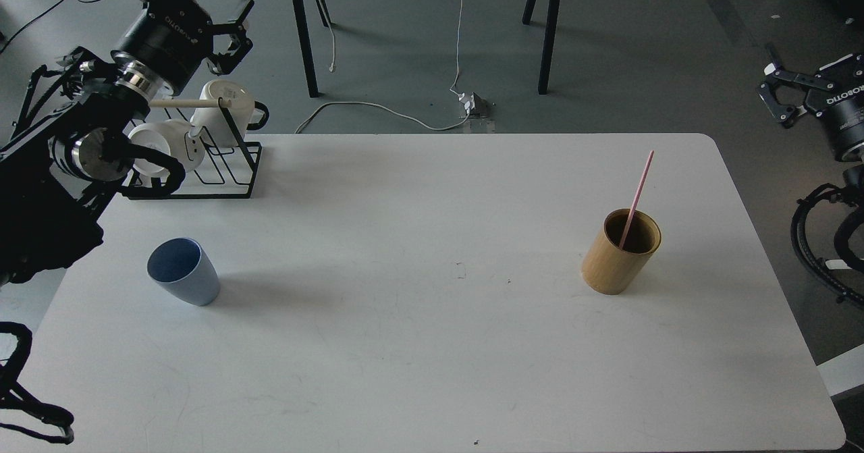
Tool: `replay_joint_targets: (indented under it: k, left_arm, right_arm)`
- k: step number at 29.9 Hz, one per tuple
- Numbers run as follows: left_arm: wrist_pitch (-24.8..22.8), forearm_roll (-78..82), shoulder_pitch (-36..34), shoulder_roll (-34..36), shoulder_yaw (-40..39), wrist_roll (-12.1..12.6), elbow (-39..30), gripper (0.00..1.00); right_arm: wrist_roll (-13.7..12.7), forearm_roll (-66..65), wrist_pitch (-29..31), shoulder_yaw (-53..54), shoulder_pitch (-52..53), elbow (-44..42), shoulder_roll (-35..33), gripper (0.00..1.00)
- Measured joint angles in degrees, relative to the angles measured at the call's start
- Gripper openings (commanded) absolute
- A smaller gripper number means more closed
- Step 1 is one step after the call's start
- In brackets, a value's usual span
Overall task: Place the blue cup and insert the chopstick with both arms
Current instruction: 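Lower the left gripper from the rack area toward the light blue cup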
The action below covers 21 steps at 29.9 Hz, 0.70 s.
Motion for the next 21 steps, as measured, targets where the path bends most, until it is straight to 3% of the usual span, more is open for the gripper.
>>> replay_joint_targets:
  k: [12, 17, 21]
  left_arm:
    - [0.01, 44.92, -2.67, 18.18, 0.24, -0.12, -21.87, 0.96]
    - [0.02, 59.54, 1.36, 25.48, 1.61, -0.75, -28.98, 0.94]
    - [0.04, 67.58, 6.75, 29.16, 3.08, -3.55, -30.55, 0.93]
  right_arm:
    - [0.25, -0.09, 0.00, -0.05, -0.15, -0.12, -0.42, 0.99]
    - [0.37, -0.09, 0.00, -0.07, -0.17, -0.20, -0.38, 0.99]
    - [0.58, -0.13, 0.00, -0.07, -0.54, -0.50, -0.41, 0.99]
